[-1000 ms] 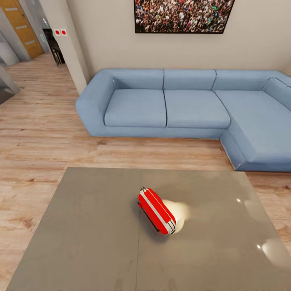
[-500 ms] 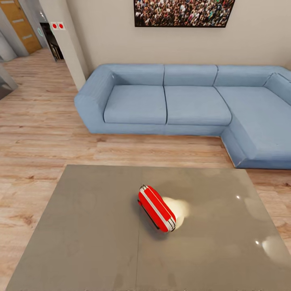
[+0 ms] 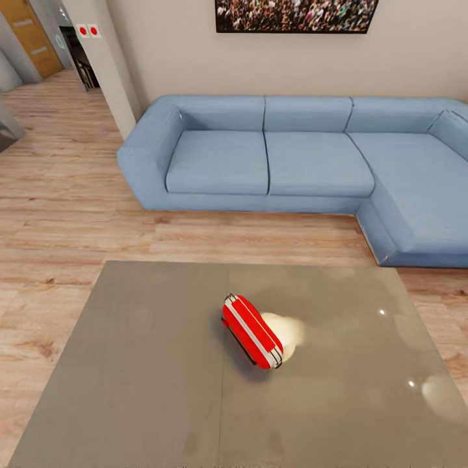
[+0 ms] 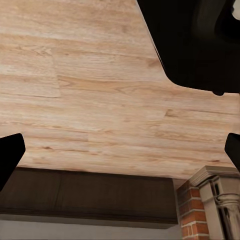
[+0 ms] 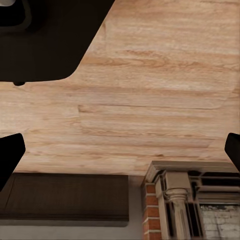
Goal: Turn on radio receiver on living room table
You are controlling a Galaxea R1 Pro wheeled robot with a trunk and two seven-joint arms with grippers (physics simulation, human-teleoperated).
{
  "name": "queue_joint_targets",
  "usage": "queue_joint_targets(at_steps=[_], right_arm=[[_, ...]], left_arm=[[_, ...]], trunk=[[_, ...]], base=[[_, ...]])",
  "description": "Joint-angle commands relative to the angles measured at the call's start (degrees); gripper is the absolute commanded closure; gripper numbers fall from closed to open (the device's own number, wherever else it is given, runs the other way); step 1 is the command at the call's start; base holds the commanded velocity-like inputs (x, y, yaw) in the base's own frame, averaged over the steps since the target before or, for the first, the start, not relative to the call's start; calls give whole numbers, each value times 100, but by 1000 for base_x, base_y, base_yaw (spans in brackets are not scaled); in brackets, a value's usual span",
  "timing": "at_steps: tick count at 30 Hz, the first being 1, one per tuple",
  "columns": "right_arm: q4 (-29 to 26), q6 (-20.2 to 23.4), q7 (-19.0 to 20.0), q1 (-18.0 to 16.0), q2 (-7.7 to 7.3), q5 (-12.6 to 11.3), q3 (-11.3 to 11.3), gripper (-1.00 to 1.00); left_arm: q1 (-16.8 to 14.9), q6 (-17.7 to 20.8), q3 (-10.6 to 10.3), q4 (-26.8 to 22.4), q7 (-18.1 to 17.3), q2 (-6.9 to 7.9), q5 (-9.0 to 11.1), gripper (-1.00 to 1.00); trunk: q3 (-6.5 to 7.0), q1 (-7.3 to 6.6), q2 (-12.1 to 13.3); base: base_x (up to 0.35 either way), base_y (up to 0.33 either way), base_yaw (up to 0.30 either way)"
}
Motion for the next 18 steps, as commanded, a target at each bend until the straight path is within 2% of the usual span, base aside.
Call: queue_joint_targets(at_steps=[1,9,18], right_arm=[[0,0,0,-1,0,0,0,-100],[0,0,6,0,-8,0,0,-100],[0,0,10,-1,-9,0,-1,-100]], left_arm=[[-3,0,0,0,3,0,1,-100],[-1,-2,0,0,-2,0,-1,-100],[-1,-2,0,-4,-10,0,-1,-100]], trunk=[[-10,0,0],[-79,0,0],[-89,0,0]], base=[[0,0,0],[0,0,0],[0,0,0]])
